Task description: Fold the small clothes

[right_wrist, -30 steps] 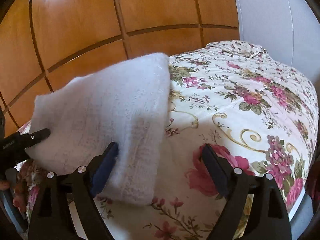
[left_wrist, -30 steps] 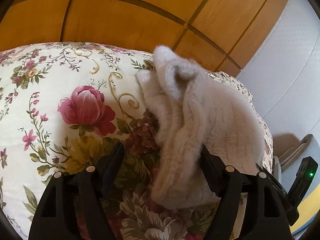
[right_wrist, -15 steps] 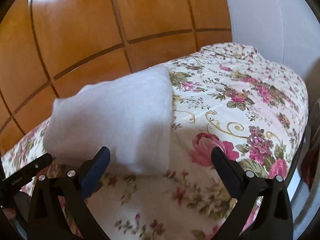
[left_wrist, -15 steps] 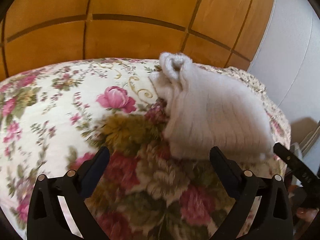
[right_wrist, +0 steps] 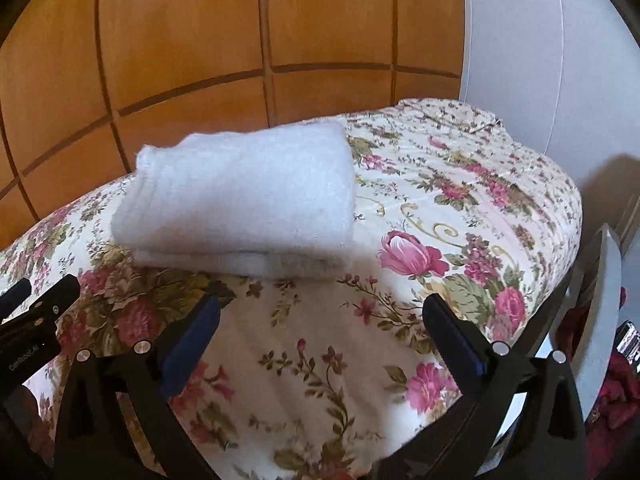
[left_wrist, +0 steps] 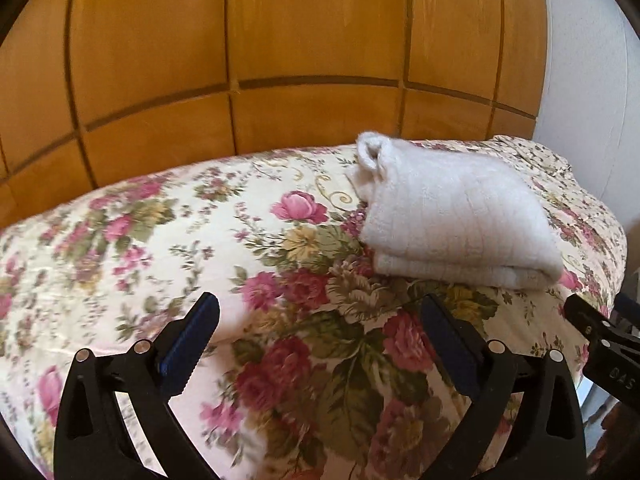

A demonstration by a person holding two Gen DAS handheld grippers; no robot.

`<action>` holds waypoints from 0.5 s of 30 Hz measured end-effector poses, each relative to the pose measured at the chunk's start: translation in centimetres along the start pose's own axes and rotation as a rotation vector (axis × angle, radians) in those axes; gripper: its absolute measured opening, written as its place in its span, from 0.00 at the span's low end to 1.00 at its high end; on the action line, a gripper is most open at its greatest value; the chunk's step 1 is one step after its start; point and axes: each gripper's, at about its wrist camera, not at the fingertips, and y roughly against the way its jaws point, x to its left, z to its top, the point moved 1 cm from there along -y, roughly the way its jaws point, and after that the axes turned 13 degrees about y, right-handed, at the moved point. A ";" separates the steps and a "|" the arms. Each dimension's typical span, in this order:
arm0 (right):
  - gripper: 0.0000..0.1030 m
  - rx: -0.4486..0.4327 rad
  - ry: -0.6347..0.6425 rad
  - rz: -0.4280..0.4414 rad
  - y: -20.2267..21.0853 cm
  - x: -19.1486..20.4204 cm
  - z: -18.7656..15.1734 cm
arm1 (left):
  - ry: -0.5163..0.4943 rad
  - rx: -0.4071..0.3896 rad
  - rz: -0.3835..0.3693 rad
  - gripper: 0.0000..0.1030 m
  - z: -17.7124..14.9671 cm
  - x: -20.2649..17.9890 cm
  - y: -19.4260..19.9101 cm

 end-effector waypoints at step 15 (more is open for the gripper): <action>0.98 -0.054 0.021 -0.034 4.5 0.6 -0.4 | 0.010 -0.037 0.016 0.96 -0.3 0.3 4.4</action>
